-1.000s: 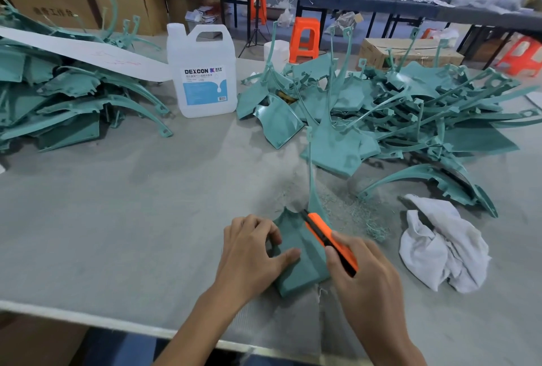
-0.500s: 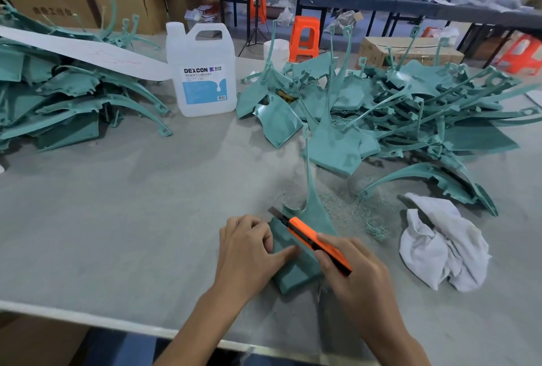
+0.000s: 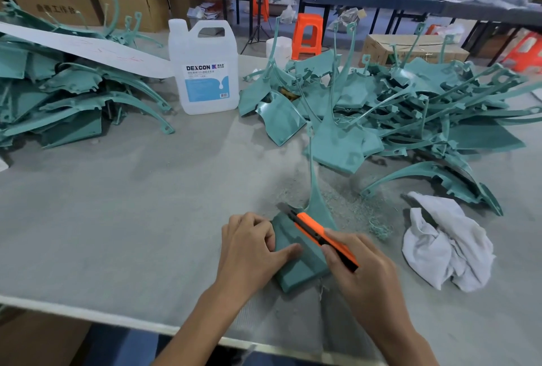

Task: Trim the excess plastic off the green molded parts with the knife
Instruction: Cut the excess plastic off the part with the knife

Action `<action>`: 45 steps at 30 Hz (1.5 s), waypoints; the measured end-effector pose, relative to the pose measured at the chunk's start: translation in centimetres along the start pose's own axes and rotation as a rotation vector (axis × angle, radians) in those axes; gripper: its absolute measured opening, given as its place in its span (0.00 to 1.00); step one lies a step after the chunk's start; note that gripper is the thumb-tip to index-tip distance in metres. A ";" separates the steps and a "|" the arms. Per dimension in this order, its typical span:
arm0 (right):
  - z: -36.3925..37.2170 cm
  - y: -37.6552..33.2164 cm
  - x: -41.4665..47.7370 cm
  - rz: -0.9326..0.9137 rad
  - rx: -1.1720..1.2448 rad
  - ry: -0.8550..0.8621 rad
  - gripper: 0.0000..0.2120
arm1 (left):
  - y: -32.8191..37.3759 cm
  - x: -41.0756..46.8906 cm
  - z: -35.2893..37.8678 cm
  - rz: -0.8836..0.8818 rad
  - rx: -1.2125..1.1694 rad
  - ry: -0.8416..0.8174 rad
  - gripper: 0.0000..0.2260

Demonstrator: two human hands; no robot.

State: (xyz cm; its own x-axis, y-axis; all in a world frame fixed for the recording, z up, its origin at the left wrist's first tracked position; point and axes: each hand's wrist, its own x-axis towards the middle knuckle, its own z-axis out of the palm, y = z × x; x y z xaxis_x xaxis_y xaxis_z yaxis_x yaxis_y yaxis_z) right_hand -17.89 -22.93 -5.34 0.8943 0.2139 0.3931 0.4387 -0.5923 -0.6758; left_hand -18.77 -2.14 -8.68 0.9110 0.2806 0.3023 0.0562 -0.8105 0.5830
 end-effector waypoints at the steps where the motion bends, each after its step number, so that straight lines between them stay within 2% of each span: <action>1: 0.0 0.0 0.1 0.004 0.004 0.012 0.12 | 0.0 0.0 0.0 -0.002 0.000 0.006 0.27; 18: -0.5 0.7 -0.1 -0.028 0.000 0.008 0.12 | -0.2 0.0 0.0 -0.014 0.002 -0.023 0.26; 23: -1.2 0.7 -0.3 0.023 0.029 0.093 0.11 | -0.6 0.4 -1.3 -0.064 -0.130 -0.174 0.23; 28: -1.8 1.7 -1.2 0.158 0.134 0.171 0.17 | -3.3 1.0 -5.9 -0.145 -0.206 -0.297 0.22; 31: -1.8 2.3 -1.6 0.215 0.123 0.152 0.20 | -4.8 1.8 -8.6 -0.164 -0.183 -0.364 0.28; 34: -1.6 2.3 -1.6 0.222 0.096 0.143 0.20 | -3.2 2.5 -8.3 -0.118 -0.014 -0.186 0.28; 36: -1.5 2.3 -1.6 0.238 0.077 0.138 0.19 | -0.7 2.3 -6.6 -0.116 0.074 -0.141 0.36; 38: -1.7 2.4 -1.6 0.261 0.082 0.135 0.19 | 1.1 1.8 -4.3 -0.105 0.210 -0.237 0.47; 40: -1.9 2.4 -1.8 0.261 0.105 0.122 0.22 | 1.3 1.6 -2.8 -0.086 0.333 -0.305 0.52; 42: -2.1 2.2 -1.9 0.249 0.137 0.099 0.24 | 0.6 1.6 -2.3 -0.067 0.328 -0.280 0.53; 45: -1.8 1.8 -2.2 0.225 0.112 0.044 0.23 | -0.2 1.3 -2.2 -0.056 0.181 -0.194 0.54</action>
State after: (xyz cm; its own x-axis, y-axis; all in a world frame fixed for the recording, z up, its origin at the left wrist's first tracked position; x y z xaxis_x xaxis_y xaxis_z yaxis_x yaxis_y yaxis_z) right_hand -19.20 -25.90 -6.29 0.9669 0.0513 0.2500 0.2384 -0.5306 -0.8134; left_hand -18.46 -0.52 -6.75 0.9647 0.2380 0.1130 0.1648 -0.8799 0.4456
